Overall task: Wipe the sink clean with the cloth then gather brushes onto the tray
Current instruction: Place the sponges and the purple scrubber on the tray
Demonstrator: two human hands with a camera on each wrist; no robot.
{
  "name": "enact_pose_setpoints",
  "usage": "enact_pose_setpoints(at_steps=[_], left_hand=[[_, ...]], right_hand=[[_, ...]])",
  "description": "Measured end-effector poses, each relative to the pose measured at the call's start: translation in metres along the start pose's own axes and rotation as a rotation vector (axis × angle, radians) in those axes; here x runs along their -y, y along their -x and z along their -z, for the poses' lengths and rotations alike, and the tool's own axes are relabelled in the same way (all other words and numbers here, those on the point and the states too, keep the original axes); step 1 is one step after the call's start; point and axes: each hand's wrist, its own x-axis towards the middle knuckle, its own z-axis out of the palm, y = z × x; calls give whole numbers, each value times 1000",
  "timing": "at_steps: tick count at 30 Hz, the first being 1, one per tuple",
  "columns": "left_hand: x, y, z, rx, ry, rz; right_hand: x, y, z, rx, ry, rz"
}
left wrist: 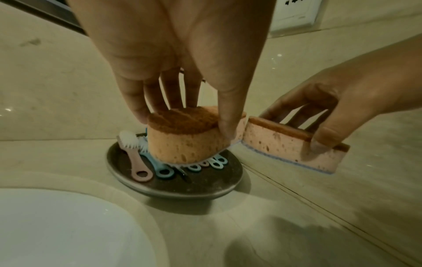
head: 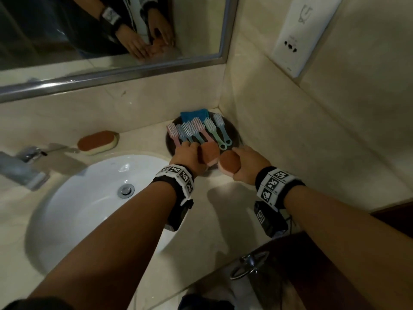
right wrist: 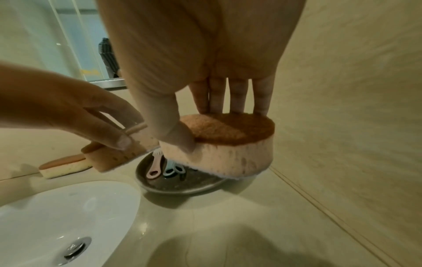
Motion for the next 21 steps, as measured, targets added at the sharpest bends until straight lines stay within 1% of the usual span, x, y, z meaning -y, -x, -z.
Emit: enact_pose_setpoints(at_steps=[3, 8, 12, 17, 21], left_hand=[[6, 0, 9, -26, -3, 11], [11, 0, 16, -21, 6, 57], [12, -4, 16, -21, 14, 121], [8, -14, 15, -48, 30, 172], [2, -20, 4, 14, 17, 190]], right_hand=[[6, -9, 7, -16, 38, 17], [13, -26, 18, -29, 59, 64], [8, -45, 26, -14, 81, 96], [-4, -65, 29, -66, 51, 123], [-11, -78, 24, -48, 61, 127]])
